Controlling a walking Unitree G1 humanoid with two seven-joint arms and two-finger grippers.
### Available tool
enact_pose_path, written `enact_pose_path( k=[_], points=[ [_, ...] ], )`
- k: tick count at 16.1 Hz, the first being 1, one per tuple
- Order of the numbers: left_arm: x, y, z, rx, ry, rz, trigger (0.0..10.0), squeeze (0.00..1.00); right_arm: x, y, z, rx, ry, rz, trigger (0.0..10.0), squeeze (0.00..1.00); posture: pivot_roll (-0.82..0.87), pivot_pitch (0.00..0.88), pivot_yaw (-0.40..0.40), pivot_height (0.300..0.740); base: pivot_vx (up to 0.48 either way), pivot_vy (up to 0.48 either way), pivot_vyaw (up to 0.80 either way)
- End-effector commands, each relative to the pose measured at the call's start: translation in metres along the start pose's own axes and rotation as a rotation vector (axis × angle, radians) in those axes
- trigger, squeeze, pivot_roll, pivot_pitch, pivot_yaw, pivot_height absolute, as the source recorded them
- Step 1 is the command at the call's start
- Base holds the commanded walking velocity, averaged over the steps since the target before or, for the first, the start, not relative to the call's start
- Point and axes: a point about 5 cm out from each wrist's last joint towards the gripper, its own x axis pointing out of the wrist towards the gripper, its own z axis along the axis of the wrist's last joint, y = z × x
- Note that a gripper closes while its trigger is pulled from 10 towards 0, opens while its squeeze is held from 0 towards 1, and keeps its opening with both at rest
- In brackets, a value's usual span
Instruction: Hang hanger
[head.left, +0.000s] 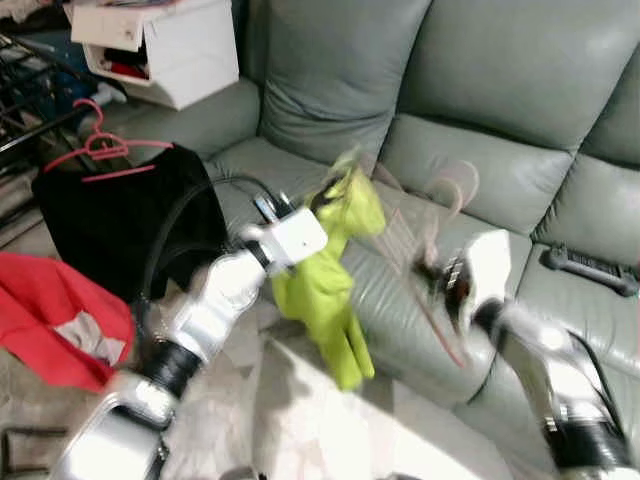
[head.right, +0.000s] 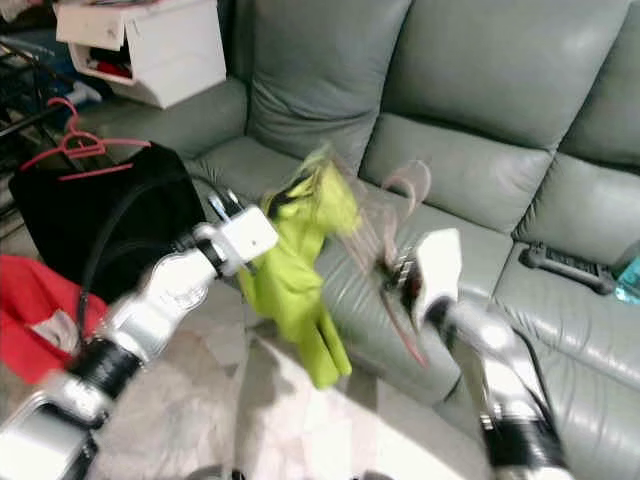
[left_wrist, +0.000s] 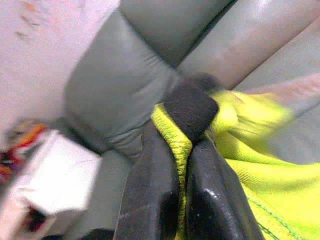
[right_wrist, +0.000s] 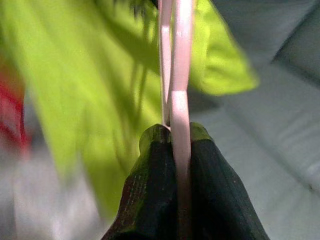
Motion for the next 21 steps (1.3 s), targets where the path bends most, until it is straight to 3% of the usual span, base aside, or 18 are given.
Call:
enact_pose_path(
  k=[1,3,6,8,10,13,17,18,19,21],
  points=[
    [0.006,0.012,0.005,0.055,-0.026,0.032,10.0,0.0,-0.001,0.006,-0.008,-0.066,0.065,0.066,10.0,0.0,-0.07,0.0,0.033,0.74,0.0,0.0,0.0],
    [0.01,0.023,0.001,0.14,-0.025,0.033,10.0,0.0,-0.015,0.003,-0.017,-0.136,0.169,0.149,10.0,0.0,-0.08,0.0,0.043,0.74,0.0,0.0,0.0],
    [0.009,0.023,0.0,0.133,-0.046,0.008,10.0,0.0,-0.018,-0.002,-0.014,-0.191,0.166,0.151,10.0,0.0,-0.09,0.0,0.051,0.74,0.0,0.0,0.0],
    [0.003,0.01,0.004,0.121,-0.138,-0.098,10.0,0.0,-0.015,0.003,-0.009,-0.232,0.128,0.214,10.0,0.0,-0.08,0.0,0.053,0.74,0.0,0.0,0.0],
    [-0.001,0.002,0.0,0.154,-0.163,-0.173,10.0,0.0,-0.016,0.01,-0.007,-0.277,0.144,0.301,10.0,0.0,-0.08,0.0,0.055,0.74,0.0,0.0,0.0],
    [-0.005,-0.006,-0.003,0.186,-0.182,-0.226,10.0,0.0,-0.015,0.006,0.004,-0.336,0.137,0.334,10.0,0.0,-0.08,0.0,0.055,0.74,0.0,0.0,0.0],
    [-0.005,-0.014,-0.008,0.169,-0.172,-0.266,10.0,0.0,-0.011,0.0,0.012,-0.399,0.109,0.291,10.0,0.0,-0.08,0.0,0.05,0.74,0.0,0.0,0.0],
    [-0.006,-0.015,-0.009,0.165,-0.168,-0.27,10.0,0.0,-0.007,-0.006,0.021,-0.396,0.033,0.198,10.0,0.0,-0.08,0.0,0.048,0.74,0.0,0.0,0.0],
    [-0.007,-0.014,-0.009,0.151,-0.168,-0.262,10.0,0.0,-0.006,-0.006,0.022,-0.38,0.017,0.194,10.0,0.0,-0.08,0.0,0.049,0.74,0.0,0.0,0.0],
    [-0.003,-0.002,0.003,0.047,-0.222,-0.165,10.0,0.0,-0.007,0.0,0.0,-0.346,0.103,0.259,10.0,0.0,-0.08,0.0,0.048,0.74,0.0,0.0,0.0]
  ],
)
